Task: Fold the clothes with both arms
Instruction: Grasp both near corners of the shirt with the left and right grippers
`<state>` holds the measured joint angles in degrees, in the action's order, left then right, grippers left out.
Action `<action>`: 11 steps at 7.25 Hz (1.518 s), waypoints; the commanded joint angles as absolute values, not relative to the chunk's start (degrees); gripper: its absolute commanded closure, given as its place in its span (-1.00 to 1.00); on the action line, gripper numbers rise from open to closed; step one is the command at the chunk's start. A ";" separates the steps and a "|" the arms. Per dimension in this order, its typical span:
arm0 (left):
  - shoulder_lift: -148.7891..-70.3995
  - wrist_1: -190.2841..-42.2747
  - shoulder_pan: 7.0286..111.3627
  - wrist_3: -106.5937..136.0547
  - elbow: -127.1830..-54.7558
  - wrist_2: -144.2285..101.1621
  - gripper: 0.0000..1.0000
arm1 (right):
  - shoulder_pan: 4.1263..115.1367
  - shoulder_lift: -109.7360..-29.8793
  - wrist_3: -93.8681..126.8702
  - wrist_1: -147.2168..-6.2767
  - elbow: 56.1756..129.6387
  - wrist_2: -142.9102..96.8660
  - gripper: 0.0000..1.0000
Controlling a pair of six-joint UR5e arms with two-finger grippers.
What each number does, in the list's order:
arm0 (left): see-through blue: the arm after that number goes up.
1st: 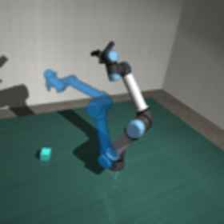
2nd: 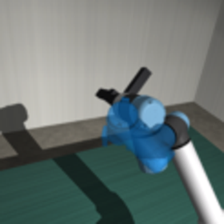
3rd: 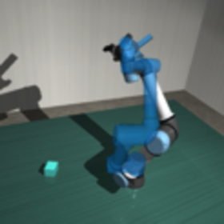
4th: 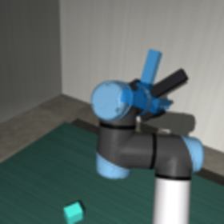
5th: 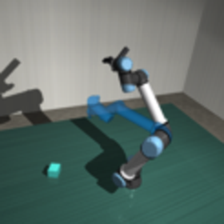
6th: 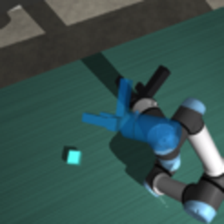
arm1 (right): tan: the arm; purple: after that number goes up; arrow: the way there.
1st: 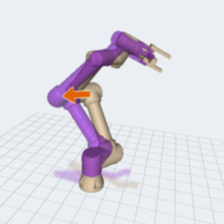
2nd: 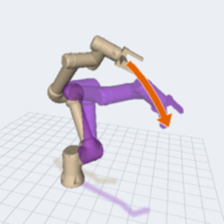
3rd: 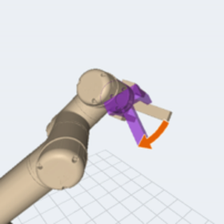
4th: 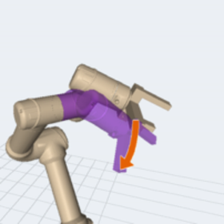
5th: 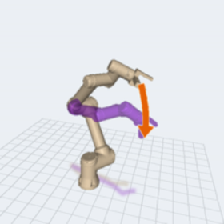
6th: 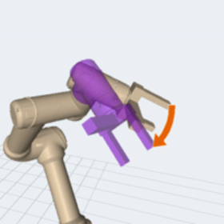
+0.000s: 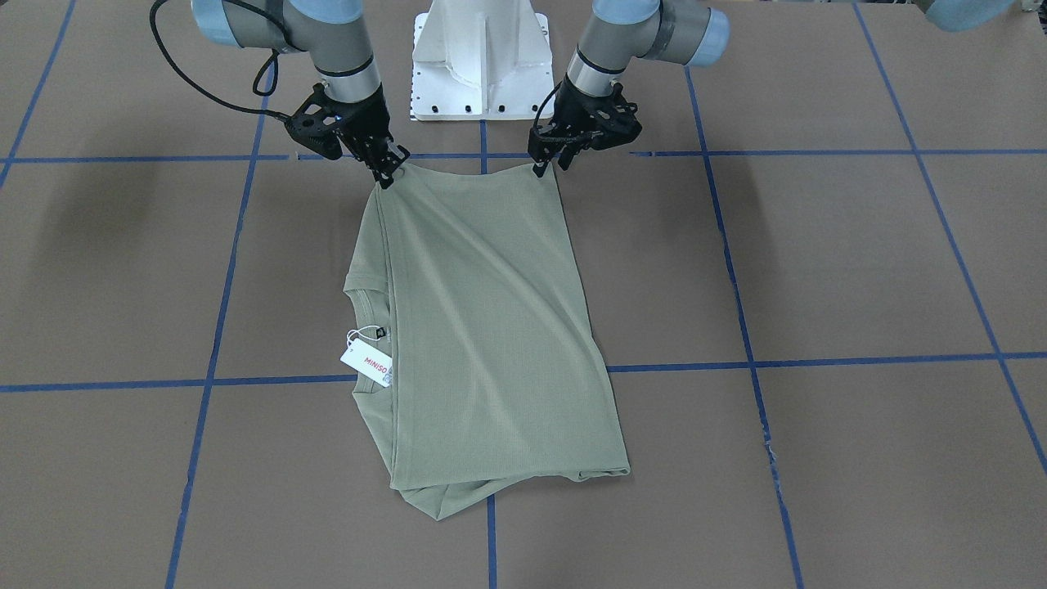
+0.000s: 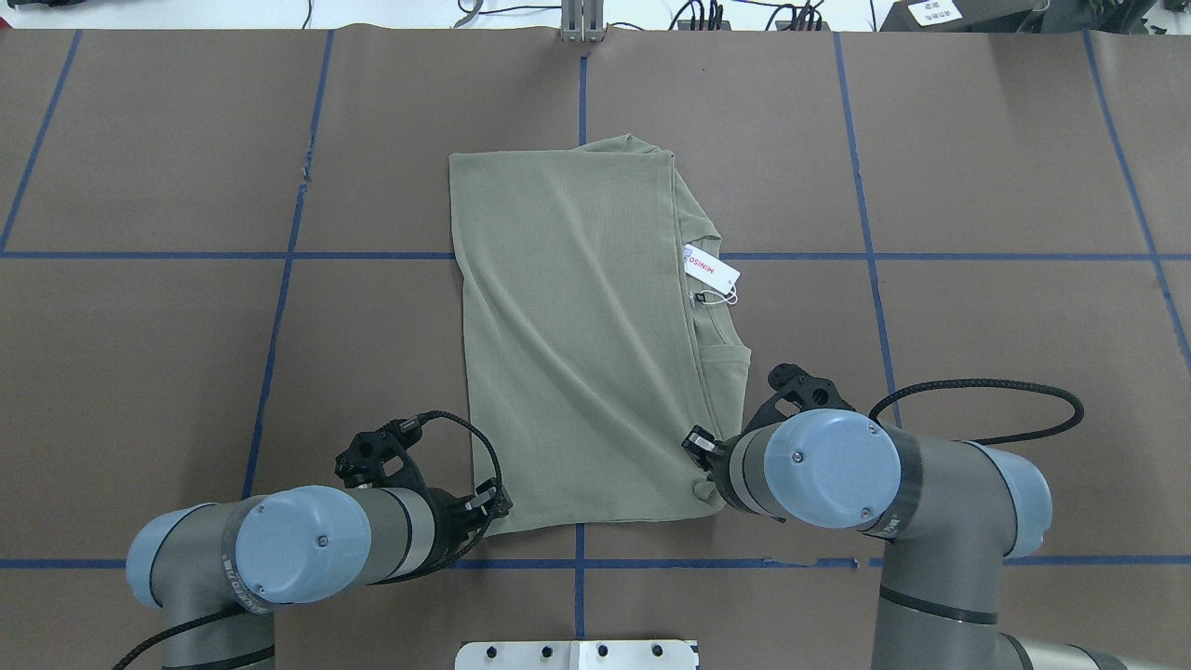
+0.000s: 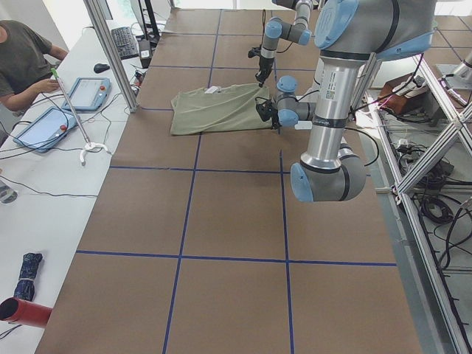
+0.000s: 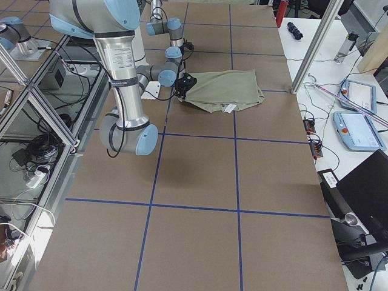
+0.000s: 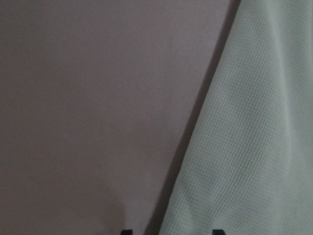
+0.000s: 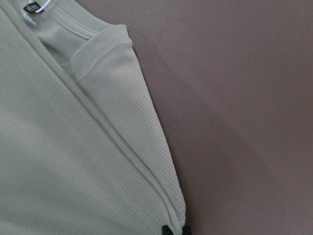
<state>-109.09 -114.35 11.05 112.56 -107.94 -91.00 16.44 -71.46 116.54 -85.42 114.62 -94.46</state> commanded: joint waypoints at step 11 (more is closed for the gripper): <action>-103.54 -113.64 10.90 113.90 -118.12 -91.58 1.00 | 11.62 -71.81 122.84 -85.78 118.38 -93.78 1.00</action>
